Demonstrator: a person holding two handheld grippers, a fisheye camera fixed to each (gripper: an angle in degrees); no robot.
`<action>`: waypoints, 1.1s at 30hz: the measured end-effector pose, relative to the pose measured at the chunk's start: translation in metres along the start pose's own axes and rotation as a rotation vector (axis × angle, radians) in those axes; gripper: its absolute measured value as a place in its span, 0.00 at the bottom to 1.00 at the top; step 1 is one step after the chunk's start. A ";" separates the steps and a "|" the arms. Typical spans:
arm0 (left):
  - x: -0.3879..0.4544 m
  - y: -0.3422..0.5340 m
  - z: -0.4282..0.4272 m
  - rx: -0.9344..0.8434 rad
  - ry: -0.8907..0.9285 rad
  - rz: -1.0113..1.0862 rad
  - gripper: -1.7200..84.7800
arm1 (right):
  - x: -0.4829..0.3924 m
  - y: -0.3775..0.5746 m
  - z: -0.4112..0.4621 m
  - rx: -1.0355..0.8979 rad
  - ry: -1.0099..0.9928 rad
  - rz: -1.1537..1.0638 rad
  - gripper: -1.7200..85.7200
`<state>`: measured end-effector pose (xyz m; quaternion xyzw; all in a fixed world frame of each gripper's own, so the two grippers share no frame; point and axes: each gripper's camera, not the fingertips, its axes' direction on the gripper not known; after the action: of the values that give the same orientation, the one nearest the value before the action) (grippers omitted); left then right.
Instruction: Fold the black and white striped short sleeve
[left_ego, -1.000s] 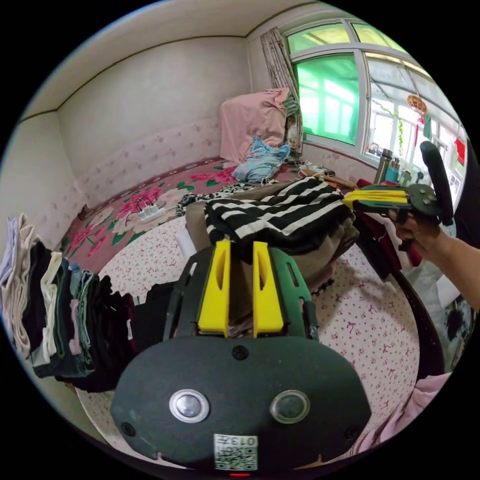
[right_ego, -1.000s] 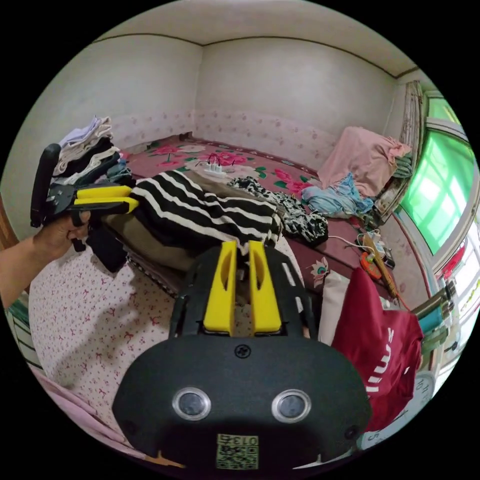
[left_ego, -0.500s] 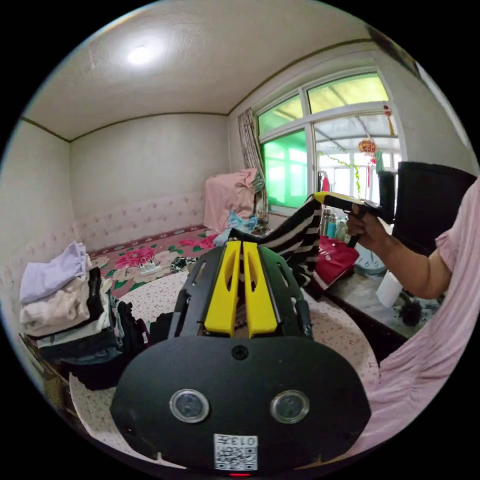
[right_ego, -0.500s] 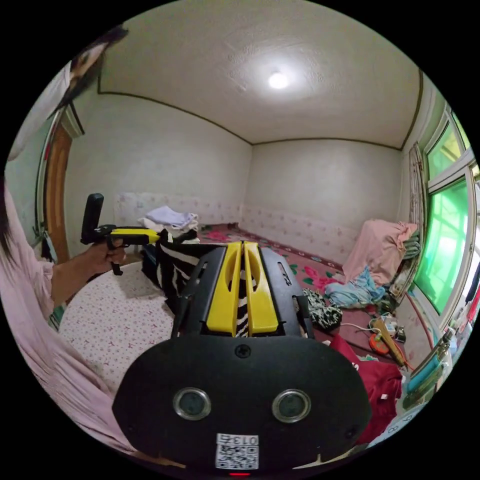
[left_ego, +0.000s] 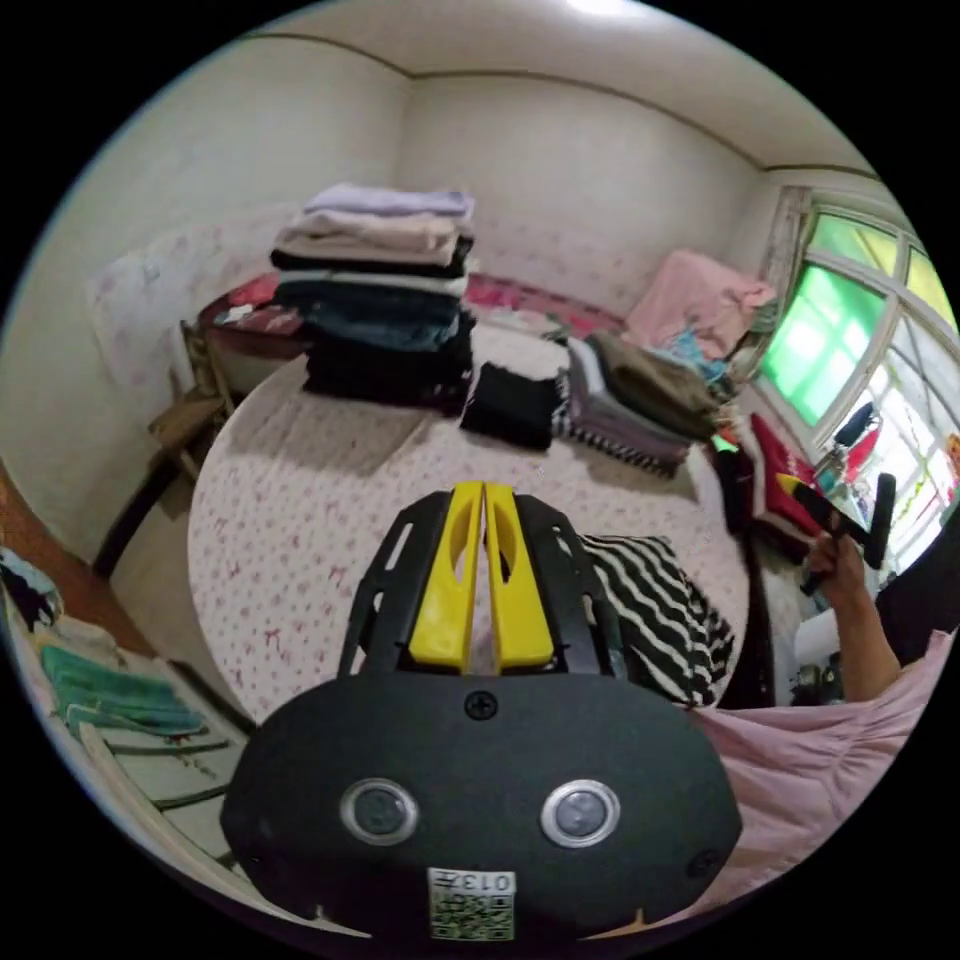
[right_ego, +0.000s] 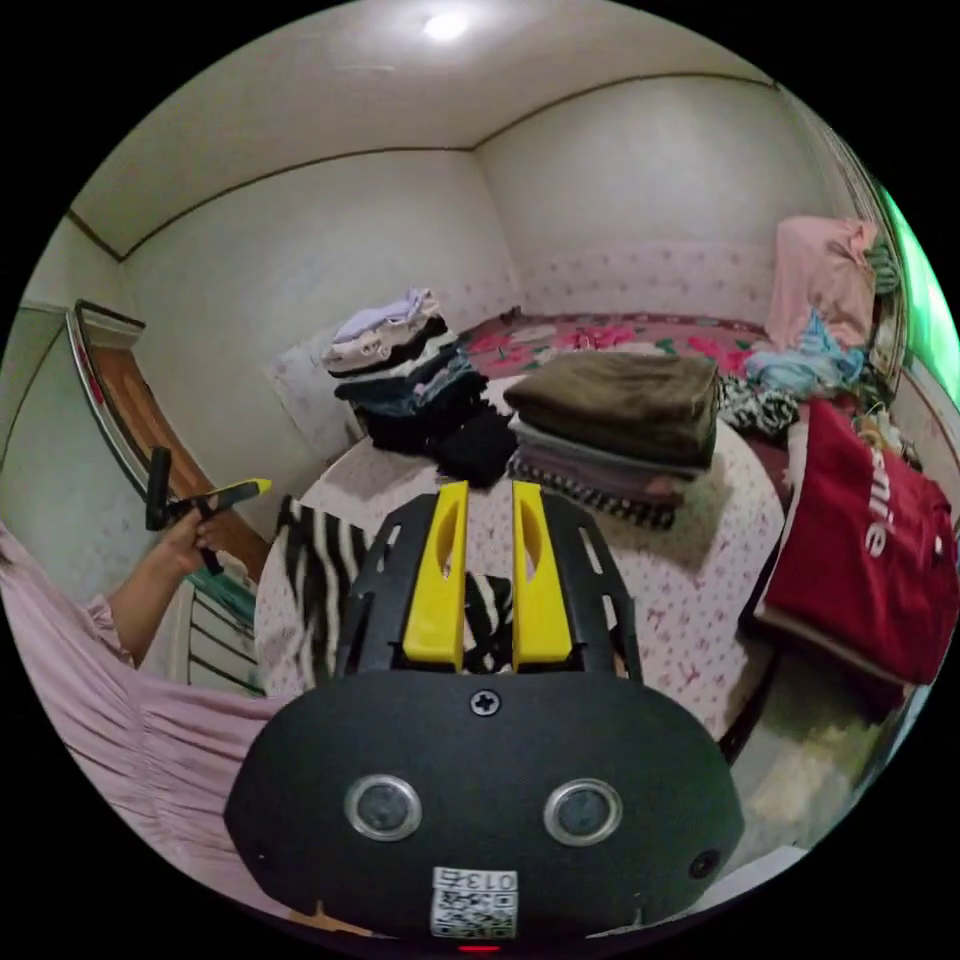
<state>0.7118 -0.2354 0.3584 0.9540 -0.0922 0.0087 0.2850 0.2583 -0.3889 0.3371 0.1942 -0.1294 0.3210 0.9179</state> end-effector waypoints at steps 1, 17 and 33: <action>-0.003 0.006 0.005 -0.015 -0.016 -0.003 0.03 | -0.007 0.016 0.007 -0.050 -0.002 0.003 0.09; 0.049 0.085 0.115 -0.466 0.307 0.858 0.15 | -0.172 0.188 0.117 -0.693 0.330 0.082 0.06; -0.095 -0.060 -0.007 0.002 0.547 0.756 0.03 | -0.268 0.031 -0.056 0.046 0.605 0.057 0.03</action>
<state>0.6294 -0.1657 0.3248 0.8166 -0.3547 0.3633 0.2746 0.0408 -0.4860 0.1984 0.1066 0.1519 0.3929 0.9006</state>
